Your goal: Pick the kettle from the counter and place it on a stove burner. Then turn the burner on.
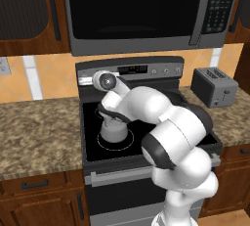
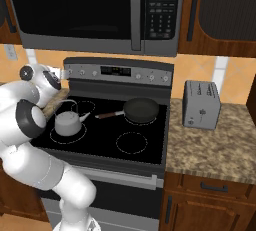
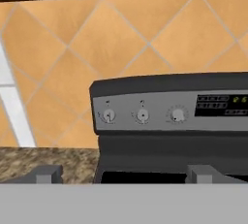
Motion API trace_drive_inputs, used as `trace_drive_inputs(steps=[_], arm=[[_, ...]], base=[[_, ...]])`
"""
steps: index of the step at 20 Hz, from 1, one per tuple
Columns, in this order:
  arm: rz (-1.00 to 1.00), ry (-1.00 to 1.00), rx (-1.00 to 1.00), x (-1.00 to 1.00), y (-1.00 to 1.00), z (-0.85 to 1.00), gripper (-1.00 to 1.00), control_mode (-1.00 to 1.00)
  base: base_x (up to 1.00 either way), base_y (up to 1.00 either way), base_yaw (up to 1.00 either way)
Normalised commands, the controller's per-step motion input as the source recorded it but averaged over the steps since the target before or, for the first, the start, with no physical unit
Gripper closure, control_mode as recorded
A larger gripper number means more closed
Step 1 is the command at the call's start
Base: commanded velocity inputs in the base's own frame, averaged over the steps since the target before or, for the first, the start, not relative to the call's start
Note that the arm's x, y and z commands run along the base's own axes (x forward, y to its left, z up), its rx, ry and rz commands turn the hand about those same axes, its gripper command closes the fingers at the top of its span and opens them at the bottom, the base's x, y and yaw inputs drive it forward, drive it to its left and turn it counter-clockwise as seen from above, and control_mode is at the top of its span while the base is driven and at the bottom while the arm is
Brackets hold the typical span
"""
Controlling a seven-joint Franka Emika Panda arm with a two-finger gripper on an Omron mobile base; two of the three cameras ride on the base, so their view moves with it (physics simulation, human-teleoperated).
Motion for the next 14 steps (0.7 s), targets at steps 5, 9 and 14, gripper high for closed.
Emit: trace_drive_inputs(steps=[5, 9, 14], arm=[[0.0, 0.0, -0.03, 0.0, 0.23, -0.02, -1.0, -1.0], [0.0, 0.0, -0.03, 0.05, 0.1, 0.0, -1.0, -1.0], [-0.01, 0.0, -0.01, 0.21, 0.04, 0.0, -1.0, -1.0]], base=[[0.0, 0.0, 0.0], [0.0, 0.0, 0.0], [0.0, 0.0, 0.0]])
